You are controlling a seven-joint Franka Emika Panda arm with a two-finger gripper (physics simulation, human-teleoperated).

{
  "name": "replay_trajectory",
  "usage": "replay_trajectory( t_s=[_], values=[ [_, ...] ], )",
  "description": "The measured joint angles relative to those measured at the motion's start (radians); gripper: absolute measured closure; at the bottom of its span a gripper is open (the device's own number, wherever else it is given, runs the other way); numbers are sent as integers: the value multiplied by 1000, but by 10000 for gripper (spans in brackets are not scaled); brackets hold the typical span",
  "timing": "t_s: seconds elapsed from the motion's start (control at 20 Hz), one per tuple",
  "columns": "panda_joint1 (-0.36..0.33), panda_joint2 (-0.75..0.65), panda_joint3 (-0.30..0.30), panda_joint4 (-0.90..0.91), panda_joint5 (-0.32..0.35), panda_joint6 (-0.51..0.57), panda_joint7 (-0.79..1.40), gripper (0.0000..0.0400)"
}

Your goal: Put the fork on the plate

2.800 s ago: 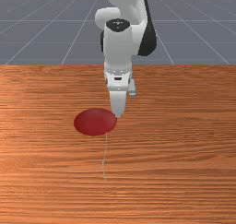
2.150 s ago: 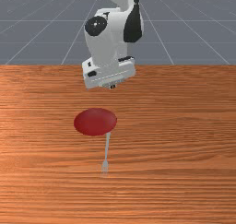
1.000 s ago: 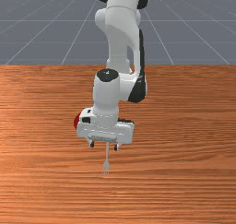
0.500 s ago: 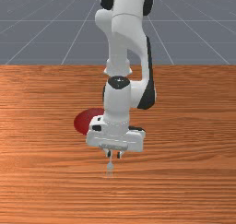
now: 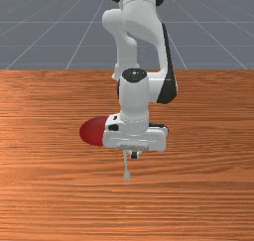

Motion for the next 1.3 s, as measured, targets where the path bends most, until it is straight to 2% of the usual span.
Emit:
replay_trajectory(
  t_s=[0.05,0.1,0.15,0.2,0.25,0.35,0.5,0.8,0.85,0.95,1.05,1.15,1.3],
  values=[
    [1,-12,0,14,3,-14,8,398],
    [2,-20,-2,27,3,-28,13,242],
    [1,-26,-3,36,1,-49,15,147],
    [0,-26,-4,42,0,-59,15,89],
    [-2,-24,-6,44,-1,-69,15,54],
    [-17,-14,-1,37,-13,-78,-31,20],
    [-40,12,5,26,-26,-90,-88,4],
    [-51,90,7,50,-38,-76,-115,0],
    [-49,92,7,55,-39,-81,-122,21],
    [-46,101,5,76,-44,-107,-134,32],
    [-34,108,1,88,-50,-107,-137,128],
    [-25,107,0,87,-52,-107,-136,178],
    [-19,105,-4,82,-50,-102,-132,190]
  ],
)
